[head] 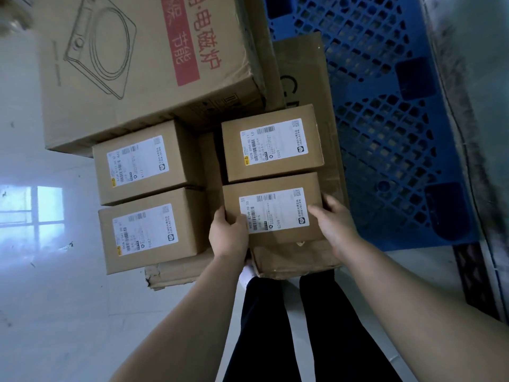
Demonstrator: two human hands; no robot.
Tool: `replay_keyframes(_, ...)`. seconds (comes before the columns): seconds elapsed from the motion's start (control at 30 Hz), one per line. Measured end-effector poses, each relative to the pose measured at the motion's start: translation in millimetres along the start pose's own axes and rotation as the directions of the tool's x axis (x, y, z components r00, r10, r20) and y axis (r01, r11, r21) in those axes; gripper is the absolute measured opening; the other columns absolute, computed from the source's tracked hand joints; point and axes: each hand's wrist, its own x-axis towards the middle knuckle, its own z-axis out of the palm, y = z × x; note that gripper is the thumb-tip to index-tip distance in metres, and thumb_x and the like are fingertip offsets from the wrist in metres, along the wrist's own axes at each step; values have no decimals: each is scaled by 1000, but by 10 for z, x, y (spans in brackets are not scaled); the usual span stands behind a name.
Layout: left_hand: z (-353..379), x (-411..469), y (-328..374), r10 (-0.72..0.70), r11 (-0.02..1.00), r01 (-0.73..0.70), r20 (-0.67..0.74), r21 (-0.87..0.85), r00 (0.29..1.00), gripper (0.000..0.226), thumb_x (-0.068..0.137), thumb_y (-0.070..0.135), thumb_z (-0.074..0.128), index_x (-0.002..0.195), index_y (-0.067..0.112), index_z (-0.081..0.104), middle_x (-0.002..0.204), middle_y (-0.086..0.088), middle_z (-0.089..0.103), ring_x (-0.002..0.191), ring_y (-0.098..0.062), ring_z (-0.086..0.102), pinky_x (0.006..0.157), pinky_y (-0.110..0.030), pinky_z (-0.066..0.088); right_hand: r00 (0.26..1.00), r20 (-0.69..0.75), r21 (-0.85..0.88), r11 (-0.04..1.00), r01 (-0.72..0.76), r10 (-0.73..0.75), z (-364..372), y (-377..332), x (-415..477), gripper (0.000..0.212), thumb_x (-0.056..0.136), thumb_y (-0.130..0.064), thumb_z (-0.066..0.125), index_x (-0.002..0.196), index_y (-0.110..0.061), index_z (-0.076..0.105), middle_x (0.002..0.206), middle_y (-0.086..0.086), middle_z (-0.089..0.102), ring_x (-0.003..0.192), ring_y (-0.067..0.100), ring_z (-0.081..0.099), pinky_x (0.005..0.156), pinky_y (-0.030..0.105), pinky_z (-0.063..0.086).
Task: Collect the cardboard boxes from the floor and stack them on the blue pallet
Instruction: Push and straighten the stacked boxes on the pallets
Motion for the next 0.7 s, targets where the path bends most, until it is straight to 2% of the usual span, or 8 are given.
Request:
replay_keyframes(0.13, -30, 56, 55, -30, 999, 30, 0, 10, 1000, 42, 90, 16, 56, 131, 23, 50, 102, 6, 63, 99, -18, 62, 87, -33, 53, 999, -35, -28, 1000, 0, -1, 61, -45, 55, 46, 86, -31, 61, 131, -27, 53, 112, -4, 68, 95, 15, 64, 72, 30, 51)
replay_keyframes(0.23, -44, 153, 157, 64, 996, -61, -40, 63, 997, 64, 85, 26, 55, 145, 23, 36, 129, 1, 55, 119, -22, 55, 101, -42, 47, 993, -119, -48, 999, 9, -14, 31, -193, 114, 77, 81, -36, 68, 148, -26, 30, 144, 1, 48, 125, 23, 52, 98, 38, 45)
replay_keyframes(0.3, -31, 248, 305, 124, 987, -122, -18, 105, 992, 72, 86, 33, 55, 151, 27, 24, 145, 0, 45, 131, -23, 47, 107, -45, 41, 992, -109, -70, 996, 60, -68, 11, -345, 178, 88, 82, -32, 68, 152, -31, 15, 154, -1, 33, 134, 23, 42, 106, 42, 40)
replay_keyframes(0.37, -17, 340, 466, 141, 980, -145, 39, 137, 989, 75, 89, 34, 56, 153, 29, 17, 150, -2, 40, 133, -24, 45, 109, -45, 40, 991, -67, -100, 989, 106, -113, 12, -490, 232, 91, 82, -29, 66, 152, -38, 8, 154, -4, 32, 132, 21, 44, 103, 42, 42)
replay_keyframes(0.43, -1, 435, 593, 142, 976, -154, 90, 151, 986, 74, 93, 33, 56, 154, 26, 15, 152, -2, 37, 135, -25, 43, 108, -40, 39, 989, -33, -128, 982, 139, -144, 56, -590, 270, 88, 84, -29, 65, 151, -40, 9, 146, -5, 44, 120, 18, 53, 95, 38, 46)
replay_keyframes(0.5, 8, 499, 669, 128, 979, -145, 118, 143, 985, 73, 93, 33, 58, 154, 22, 19, 147, -2, 43, 130, -24, 47, 97, -32, 44, 987, 6, -143, 977, 157, -158, 147, -631, 310, 84, 85, -28, 64, 150, -40, 13, 138, -5, 52, 115, 17, 56, 94, 37, 46)
replay_keyframes(0.6, -23, 536, 707, 111, 986, -121, 89, 117, 990, 68, 89, 29, 61, 148, 18, 30, 137, -3, 51, 120, -25, 53, 94, -36, 49, 984, 55, -143, 974, 174, -168, 301, -668, 332, 84, 87, -22, 65, 151, -38, 12, 143, -4, 46, 122, 19, 52, 89, 30, 46)
replay_keyframes(0.7, -79, 528, 690, 93, 984, -110, 124, 140, 988, 71, 90, 24, 59, 152, 18, 24, 139, -4, 49, 122, -26, 52, 99, -39, 48, 986, 42, -126, 979, 163, -159, 350, -711, 343, 86, 88, -14, 63, 152, -35, 10, 146, -6, 41, 114, 15, 53, 75, 21, 43)
